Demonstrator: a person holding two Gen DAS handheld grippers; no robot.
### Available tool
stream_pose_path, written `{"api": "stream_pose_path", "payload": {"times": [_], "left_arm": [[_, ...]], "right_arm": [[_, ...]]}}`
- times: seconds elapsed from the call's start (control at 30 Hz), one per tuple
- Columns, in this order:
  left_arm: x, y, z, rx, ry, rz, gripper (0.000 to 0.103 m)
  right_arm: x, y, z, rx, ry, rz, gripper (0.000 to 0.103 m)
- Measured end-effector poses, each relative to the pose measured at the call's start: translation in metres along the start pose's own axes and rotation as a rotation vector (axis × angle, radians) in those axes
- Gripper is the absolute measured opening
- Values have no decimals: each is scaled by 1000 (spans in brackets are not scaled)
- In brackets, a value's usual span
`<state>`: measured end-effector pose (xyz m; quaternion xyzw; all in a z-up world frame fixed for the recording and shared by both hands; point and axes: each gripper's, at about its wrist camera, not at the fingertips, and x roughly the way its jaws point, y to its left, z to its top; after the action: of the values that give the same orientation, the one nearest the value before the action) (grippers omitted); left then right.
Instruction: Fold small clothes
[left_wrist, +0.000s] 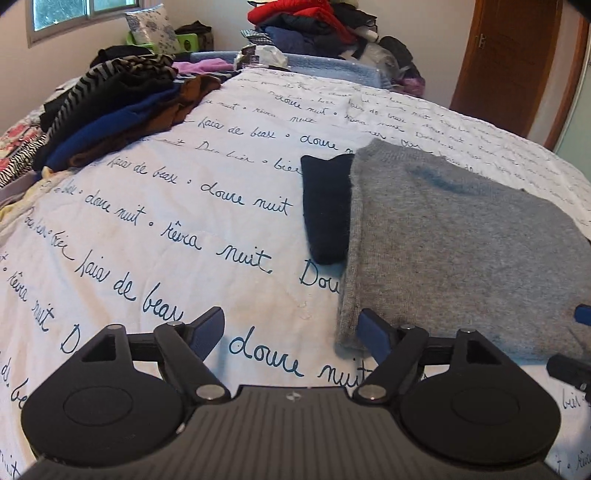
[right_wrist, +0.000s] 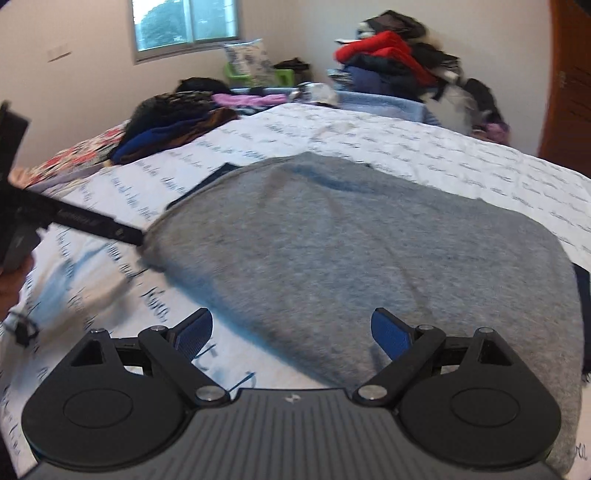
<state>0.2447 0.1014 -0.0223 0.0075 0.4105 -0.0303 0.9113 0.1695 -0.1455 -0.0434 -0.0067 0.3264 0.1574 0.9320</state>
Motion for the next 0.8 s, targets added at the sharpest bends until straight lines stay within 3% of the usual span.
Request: {"api": "stream_pose_path", "payload": {"times": [0.13,0.53,0.7,0.8], "left_arm": [[-1,-10,-3,48,-19,55,88],[1,-7,-3,53,-14,69,89],[8,7,13,22,-20,38,92],[25,27,35,-66,39,-80,92]], "right_arm": [[3,7,-4,-1,6,-88,94],[6,72,-5,-323,-38,-152,96],[24,102,-8,-484,-63,-213,96],[42,119,-10,-575,-77,-268,96]]}}
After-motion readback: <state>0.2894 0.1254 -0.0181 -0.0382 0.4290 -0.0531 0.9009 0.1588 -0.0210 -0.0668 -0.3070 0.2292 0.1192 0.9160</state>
